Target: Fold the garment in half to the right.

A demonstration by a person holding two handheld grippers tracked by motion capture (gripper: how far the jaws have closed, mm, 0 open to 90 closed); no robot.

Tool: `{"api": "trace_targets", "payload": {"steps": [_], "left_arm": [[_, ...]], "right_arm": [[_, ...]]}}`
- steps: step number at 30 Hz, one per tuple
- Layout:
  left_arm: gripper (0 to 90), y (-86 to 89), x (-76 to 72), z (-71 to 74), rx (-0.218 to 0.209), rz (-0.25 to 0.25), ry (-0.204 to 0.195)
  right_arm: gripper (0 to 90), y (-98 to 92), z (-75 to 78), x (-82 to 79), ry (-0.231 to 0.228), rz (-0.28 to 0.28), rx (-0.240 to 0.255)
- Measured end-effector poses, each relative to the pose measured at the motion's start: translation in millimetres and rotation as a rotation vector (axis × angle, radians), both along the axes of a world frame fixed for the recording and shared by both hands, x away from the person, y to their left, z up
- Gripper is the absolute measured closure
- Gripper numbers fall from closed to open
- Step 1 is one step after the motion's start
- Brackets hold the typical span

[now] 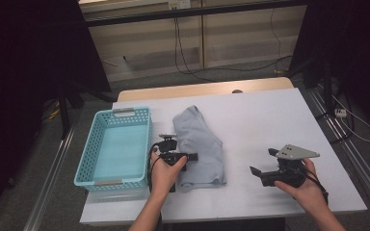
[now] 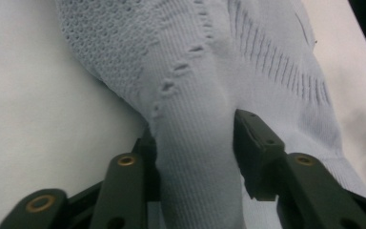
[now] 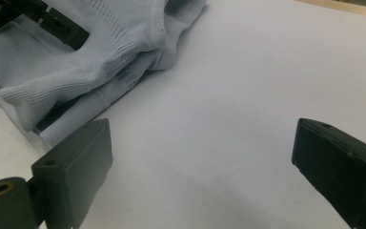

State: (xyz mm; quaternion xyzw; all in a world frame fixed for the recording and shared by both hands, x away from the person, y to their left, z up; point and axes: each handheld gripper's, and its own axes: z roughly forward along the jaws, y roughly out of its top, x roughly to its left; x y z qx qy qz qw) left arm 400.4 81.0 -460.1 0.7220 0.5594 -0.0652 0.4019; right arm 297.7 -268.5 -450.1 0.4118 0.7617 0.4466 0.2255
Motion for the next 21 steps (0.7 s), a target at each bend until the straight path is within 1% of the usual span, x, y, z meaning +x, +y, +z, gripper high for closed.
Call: {"api": "trace_targets", "payload": {"steps": [2, 4, 7, 11, 12, 17, 18, 21], "left_arm": [[64.2, -1.5, 0.4, -1.1, 0.004, -0.005, -0.007], [66.3, -3.4, 0.7, -1.2, 0.008, -0.005, -0.005], [68.9, -4.7, 1.7, -1.7, -0.006, 0.003, 0.009], [72.6, -4.5, 3.1, -1.2, -0.006, -0.004, 0.027], [73.1, -4.7, 3.3, -1.0, -0.016, 0.009, 0.035], [74.0, -2.9, 4.0, 2.7, -0.018, -0.007, 0.047], [74.0, -2.5, 3.9, 3.7, -0.027, -0.007, 0.050], [74.0, -2.0, 3.8, 7.7, -0.033, -0.005, 0.060]], "right_arm": [[6.3, -0.8, -0.4, -0.4, 0.003, -0.003, -0.002], [6.2, -1.2, -0.4, -0.6, 0.005, -0.005, -0.002], [6.2, -2.0, 0.2, -1.3, 0.002, -0.007, 0.001], [6.1, -2.8, 0.3, -1.1, 0.000, -0.010, 0.002], [6.1, -3.0, 0.5, -0.9, 0.001, -0.010, 0.002], [6.0, -3.2, 1.4, 1.5, 0.000, -0.012, 0.009], [6.0, -3.2, 1.8, 2.0, -0.002, -0.012, 0.010], [5.9, -2.1, 2.7, 3.2, -0.004, -0.009, 0.016]]}}
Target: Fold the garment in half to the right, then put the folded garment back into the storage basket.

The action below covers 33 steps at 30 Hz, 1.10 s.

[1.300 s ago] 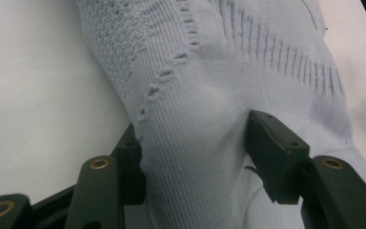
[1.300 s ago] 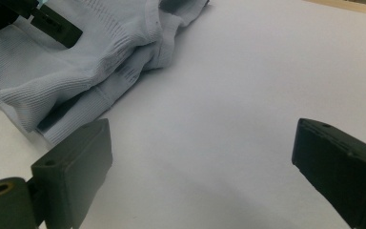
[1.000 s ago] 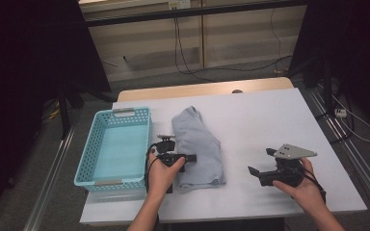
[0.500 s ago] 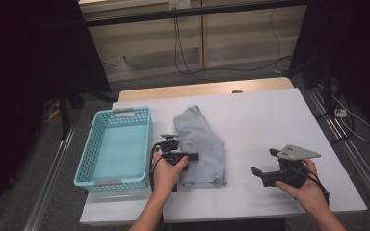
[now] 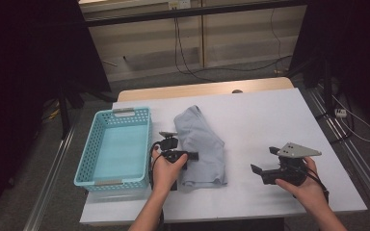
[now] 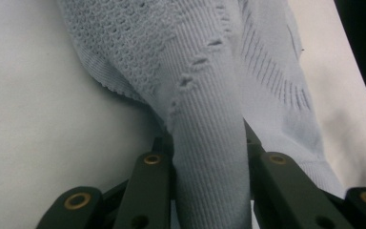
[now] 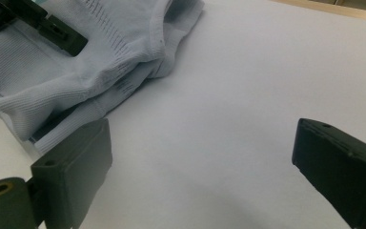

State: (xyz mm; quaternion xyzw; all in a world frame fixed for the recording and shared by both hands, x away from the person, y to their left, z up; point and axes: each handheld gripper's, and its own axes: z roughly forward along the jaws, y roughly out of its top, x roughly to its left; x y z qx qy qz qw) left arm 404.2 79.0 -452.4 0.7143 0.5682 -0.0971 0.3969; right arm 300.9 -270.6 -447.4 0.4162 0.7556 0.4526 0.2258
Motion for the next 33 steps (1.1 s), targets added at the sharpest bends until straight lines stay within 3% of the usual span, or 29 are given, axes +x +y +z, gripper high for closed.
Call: {"api": "trace_targets", "payload": {"steps": [17, 27, 31, 32, 33], "left_arm": [[73.9, 0.9, 6.9, 20.0, 0.041, -0.044, 0.052], [73.8, 5.1, 13.1, 32.4, 0.099, -0.060, 0.073], [73.9, 7.0, 17.6, 40.0, 0.134, -0.083, 0.080], [73.8, 8.8, 19.1, 41.8, 0.145, -0.114, 0.082], [73.9, 8.0, 19.7, 44.0, 0.148, -0.103, 0.086]], "right_arm": [[5.7, 3.4, 1.2, 2.0, -0.003, 0.016, -0.002], [5.7, 3.0, 3.6, 2.5, -0.013, 0.015, 0.001], [5.6, 3.7, 3.7, 2.3, -0.012, 0.016, 0.001], [5.6, 3.8, 3.8, 2.3, -0.012, 0.017, 0.001], [5.7, 3.8, 3.7, 2.3, -0.012, 0.017, 0.001]]}}
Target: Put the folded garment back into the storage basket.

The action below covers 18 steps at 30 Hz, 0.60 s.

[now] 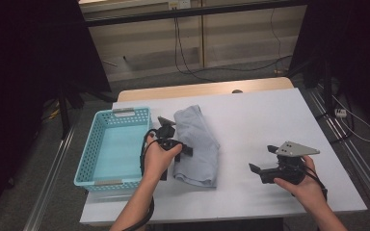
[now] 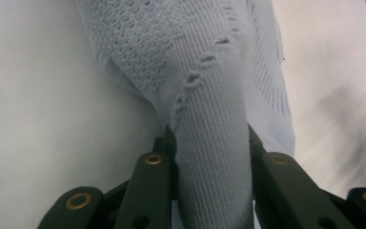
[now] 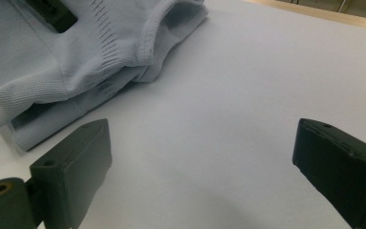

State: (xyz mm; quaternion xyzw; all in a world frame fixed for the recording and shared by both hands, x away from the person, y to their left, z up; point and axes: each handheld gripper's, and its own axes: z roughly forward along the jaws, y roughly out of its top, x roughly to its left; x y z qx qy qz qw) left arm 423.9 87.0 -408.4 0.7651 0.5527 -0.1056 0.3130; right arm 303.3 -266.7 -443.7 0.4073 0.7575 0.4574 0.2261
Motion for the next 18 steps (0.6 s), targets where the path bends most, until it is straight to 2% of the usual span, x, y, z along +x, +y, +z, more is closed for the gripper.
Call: {"api": "trace_targets", "payload": {"steps": [2, 10, 18], "left_arm": [[73.9, -0.5, 0.5, 1.4, 0.006, 0.004, 0.000], [73.9, 0.9, 6.8, 14.3, 0.073, -0.046, 0.009], [73.9, 0.3, 10.8, 28.0, 0.134, -0.072, 0.008]], "right_arm": [[5.7, -0.3, 0.0, 0.2, -0.001, -0.002, 0.000], [5.6, -0.2, 1.0, -0.4, -0.004, 0.001, -0.002], [5.6, 0.3, 1.7, -0.6, -0.005, 0.002, -0.001]]}}
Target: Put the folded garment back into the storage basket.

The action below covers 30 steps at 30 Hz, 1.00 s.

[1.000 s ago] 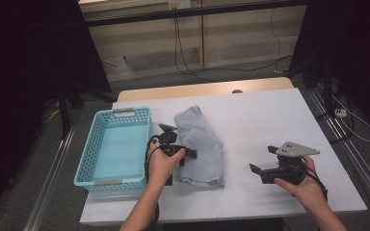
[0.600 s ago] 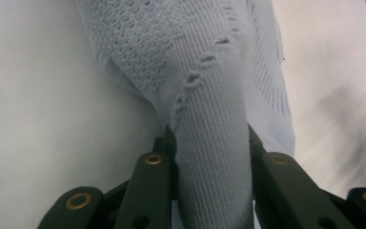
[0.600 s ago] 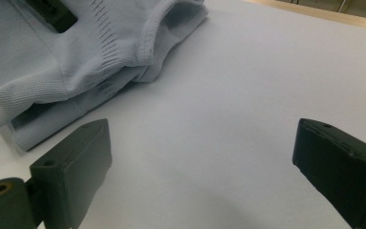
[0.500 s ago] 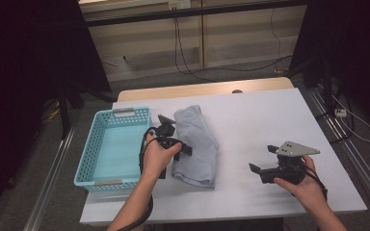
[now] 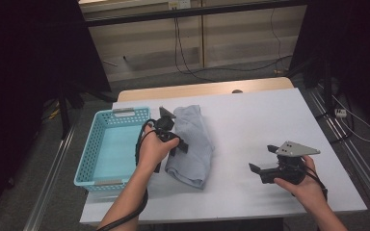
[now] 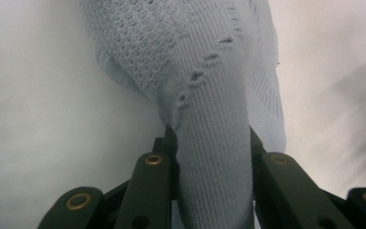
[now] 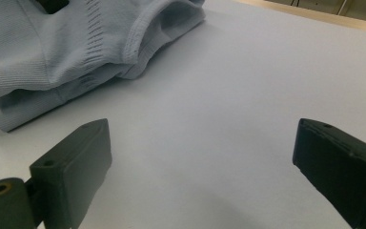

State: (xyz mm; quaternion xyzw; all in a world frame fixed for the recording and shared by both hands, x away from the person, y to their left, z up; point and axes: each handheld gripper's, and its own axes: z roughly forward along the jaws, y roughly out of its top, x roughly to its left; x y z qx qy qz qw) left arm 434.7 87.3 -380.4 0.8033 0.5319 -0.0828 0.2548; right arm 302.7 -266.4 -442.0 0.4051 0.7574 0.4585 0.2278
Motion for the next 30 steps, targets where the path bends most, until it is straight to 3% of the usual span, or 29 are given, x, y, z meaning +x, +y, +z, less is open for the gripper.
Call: {"api": "trace_targets", "payload": {"steps": [20, 30], "left_arm": [[74.0, 1.1, 10.9, 17.5, 0.098, -0.087, 0.019], [74.1, 0.2, 16.1, 23.2, 0.109, -0.111, 0.036]], "right_arm": [[5.6, 1.7, 0.4, -1.5, -0.002, 0.008, -0.004], [5.6, 1.0, 1.5, -2.6, -0.005, 0.007, -0.002]]}}
